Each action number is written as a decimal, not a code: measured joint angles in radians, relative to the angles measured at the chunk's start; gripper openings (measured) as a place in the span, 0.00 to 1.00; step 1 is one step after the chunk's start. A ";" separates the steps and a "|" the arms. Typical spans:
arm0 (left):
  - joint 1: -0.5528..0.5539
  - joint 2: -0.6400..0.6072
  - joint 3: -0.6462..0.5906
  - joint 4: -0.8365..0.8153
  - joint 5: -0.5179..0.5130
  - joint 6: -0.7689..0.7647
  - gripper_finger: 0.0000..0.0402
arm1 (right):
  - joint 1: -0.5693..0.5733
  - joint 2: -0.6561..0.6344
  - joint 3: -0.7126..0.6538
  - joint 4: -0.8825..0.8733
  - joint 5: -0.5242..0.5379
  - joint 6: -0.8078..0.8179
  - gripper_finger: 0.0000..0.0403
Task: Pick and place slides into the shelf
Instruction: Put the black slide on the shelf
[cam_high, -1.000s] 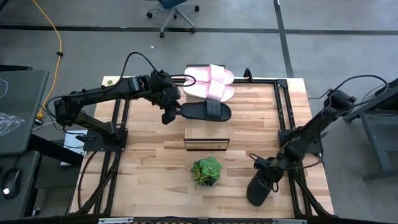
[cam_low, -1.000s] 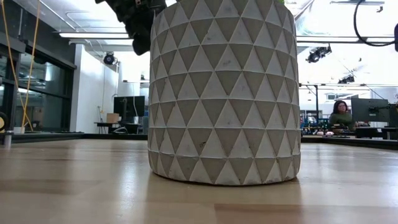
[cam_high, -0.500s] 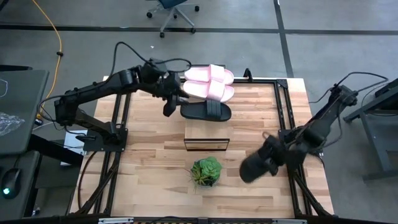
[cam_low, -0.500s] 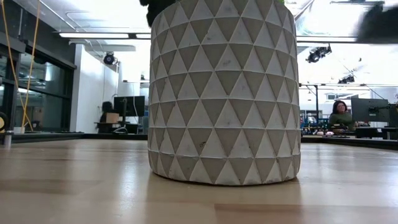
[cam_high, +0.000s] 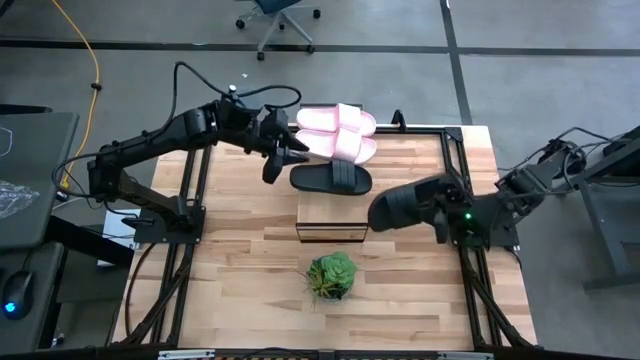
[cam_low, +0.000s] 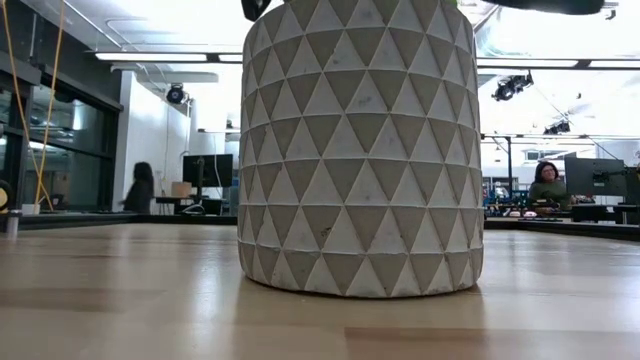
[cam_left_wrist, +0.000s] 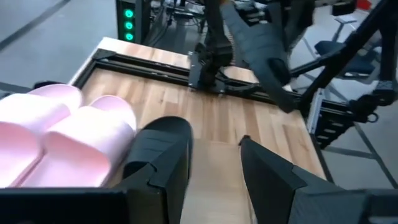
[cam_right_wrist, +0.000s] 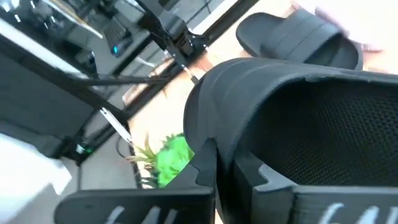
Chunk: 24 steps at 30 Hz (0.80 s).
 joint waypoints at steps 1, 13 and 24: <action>-0.002 0.000 0.000 0.003 0.001 -0.004 0.34 | -0.026 0.005 0.004 0.004 -0.024 -0.033 0.00; -0.141 0.034 0.001 0.110 -0.077 -0.095 0.34 | -0.352 0.078 0.008 0.253 -0.204 -0.413 0.00; -0.202 0.069 -0.002 0.103 -0.188 -0.154 0.34 | -0.444 0.122 0.010 0.402 -0.328 -0.563 0.00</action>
